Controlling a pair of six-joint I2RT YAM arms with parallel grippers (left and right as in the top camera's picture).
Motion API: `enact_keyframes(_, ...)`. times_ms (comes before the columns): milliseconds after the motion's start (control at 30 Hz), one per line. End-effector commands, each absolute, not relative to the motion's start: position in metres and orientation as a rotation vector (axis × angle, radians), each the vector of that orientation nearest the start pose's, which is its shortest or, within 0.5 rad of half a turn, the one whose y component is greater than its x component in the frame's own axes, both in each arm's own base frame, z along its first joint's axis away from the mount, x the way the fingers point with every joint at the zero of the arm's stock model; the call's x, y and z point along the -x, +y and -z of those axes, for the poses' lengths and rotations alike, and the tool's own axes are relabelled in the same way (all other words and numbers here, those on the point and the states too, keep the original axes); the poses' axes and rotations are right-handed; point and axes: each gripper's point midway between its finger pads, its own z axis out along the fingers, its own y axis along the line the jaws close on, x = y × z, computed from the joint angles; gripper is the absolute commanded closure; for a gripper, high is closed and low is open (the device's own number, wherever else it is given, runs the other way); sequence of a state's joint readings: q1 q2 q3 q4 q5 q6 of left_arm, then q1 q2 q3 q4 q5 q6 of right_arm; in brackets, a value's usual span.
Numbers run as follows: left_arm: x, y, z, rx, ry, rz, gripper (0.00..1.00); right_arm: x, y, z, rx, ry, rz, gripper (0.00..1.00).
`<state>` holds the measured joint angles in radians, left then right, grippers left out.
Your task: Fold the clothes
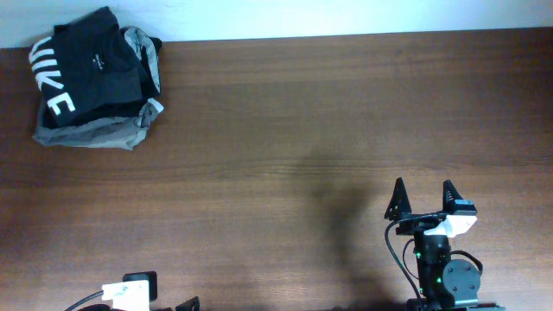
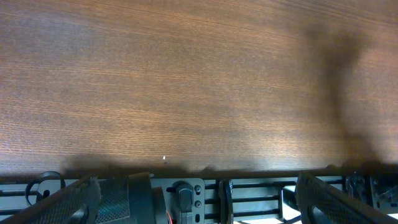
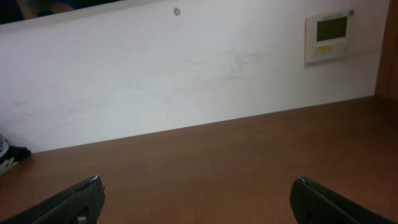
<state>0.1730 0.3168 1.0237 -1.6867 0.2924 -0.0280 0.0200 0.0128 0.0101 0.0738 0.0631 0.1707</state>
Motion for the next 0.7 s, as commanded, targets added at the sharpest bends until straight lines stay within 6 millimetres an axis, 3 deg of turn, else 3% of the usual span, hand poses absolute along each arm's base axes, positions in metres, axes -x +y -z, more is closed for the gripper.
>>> enact_keyframes(0,-0.057,-0.042,-0.203,0.144,2.504,0.326,0.01,-0.246,-0.004,-0.187,-0.138,1.514,-0.09,0.01)
enact_keyframes(100,-0.057,-0.042,-0.203,0.144,2.504,0.326,0.01,-0.246,-0.004,-0.155,-0.143,1.645,-0.084,0.01)
enact_keyframes(667,-0.057,-0.042,-0.203,0.144,2.504,0.326,0.01,-0.246,-0.004,-0.154,-0.143,1.65,-0.084,0.01)
